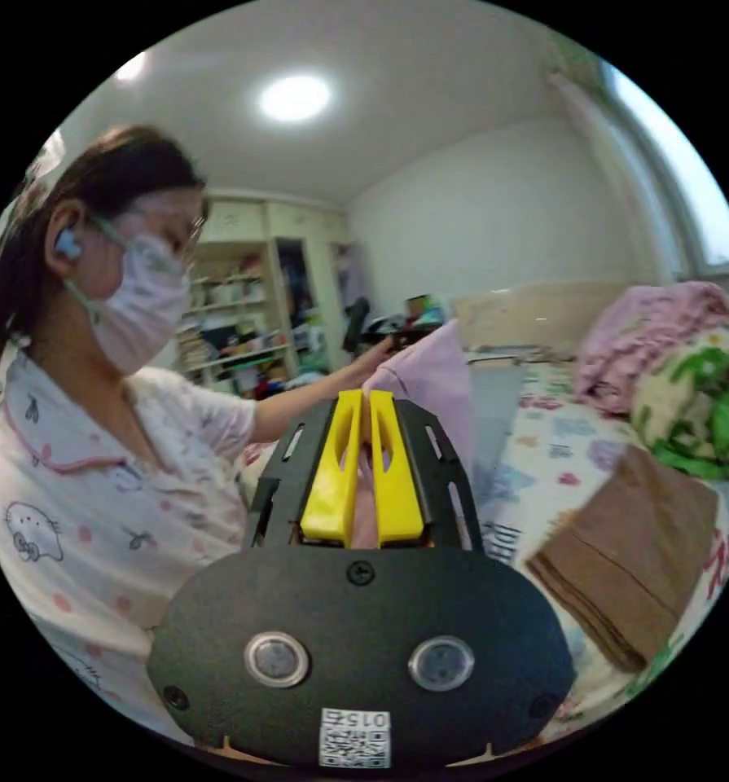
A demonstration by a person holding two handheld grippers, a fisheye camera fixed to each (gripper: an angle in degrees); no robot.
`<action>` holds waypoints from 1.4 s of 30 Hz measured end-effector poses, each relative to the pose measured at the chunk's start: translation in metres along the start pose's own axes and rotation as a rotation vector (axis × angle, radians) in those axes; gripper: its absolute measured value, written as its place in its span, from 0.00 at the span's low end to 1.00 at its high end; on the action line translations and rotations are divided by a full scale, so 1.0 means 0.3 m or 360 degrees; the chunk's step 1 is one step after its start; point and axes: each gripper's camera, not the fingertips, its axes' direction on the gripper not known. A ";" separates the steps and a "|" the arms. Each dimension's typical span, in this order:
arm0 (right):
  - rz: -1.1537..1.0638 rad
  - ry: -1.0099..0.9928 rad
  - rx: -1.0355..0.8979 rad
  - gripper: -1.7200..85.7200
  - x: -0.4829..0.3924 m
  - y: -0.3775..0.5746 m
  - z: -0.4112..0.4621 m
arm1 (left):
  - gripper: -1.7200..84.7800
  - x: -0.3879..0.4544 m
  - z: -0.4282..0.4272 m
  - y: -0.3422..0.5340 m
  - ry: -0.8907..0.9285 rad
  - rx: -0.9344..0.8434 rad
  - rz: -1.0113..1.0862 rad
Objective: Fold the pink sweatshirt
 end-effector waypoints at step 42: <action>0.0096 -0.0897 -0.1000 0.06 -0.642 -0.199 0.653 | 0.04 -0.498 -0.119 2.263 -0.0436 -0.0360 -0.0876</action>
